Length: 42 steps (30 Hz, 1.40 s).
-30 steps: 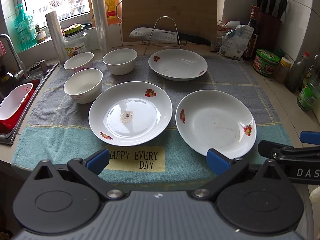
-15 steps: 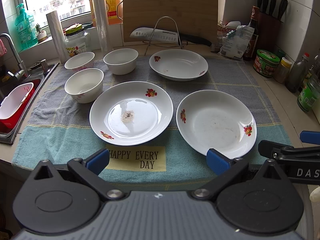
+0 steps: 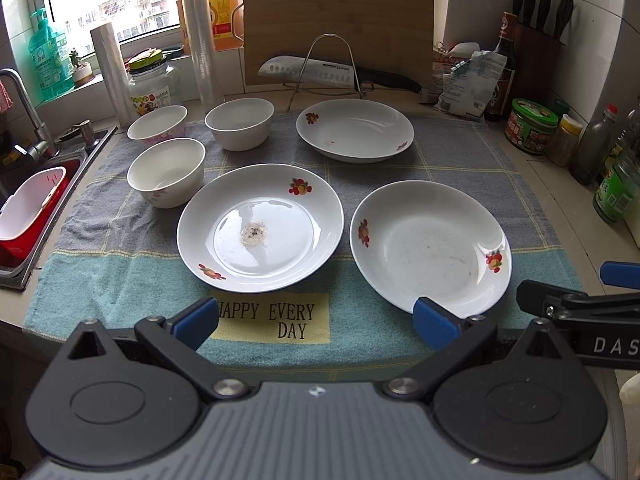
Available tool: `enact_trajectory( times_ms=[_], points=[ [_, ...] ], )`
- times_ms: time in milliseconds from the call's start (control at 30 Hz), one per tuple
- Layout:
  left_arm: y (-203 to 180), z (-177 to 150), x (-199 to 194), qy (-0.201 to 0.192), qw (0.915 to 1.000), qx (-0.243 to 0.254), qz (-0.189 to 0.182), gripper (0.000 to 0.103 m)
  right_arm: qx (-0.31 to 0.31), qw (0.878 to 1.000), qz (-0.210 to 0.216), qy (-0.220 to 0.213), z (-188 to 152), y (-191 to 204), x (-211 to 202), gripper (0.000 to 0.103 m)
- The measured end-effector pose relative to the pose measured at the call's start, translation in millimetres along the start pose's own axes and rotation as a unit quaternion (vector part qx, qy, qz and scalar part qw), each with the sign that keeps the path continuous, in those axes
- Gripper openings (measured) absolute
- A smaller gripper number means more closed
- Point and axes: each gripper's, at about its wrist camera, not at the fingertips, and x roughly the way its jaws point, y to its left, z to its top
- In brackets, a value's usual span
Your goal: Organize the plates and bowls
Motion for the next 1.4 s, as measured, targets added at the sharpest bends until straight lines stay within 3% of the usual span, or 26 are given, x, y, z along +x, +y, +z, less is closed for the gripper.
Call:
enact_trajectory(
  times_ms=[800, 1133, 1400],
  points=[
    [-6, 1, 3, -0.004, 0.9999, 0.010, -0.003, 0.102, -0.011, 1.000, -0.003, -0.007, 0, 0, 1, 0.103],
    [-7, -6, 14, -0.016, 0.9991, 0.028, -0.028, 0.102, -0.028, 0.999, 0.011, -0.028, -3, -1, 3, 0.103],
    [-6, -13, 29, -0.027, 0.9959, 0.031, -0.080, 0.102, -0.037, 0.998, 0.023, -0.045, -8, -12, 11, 0.103]
  ],
)
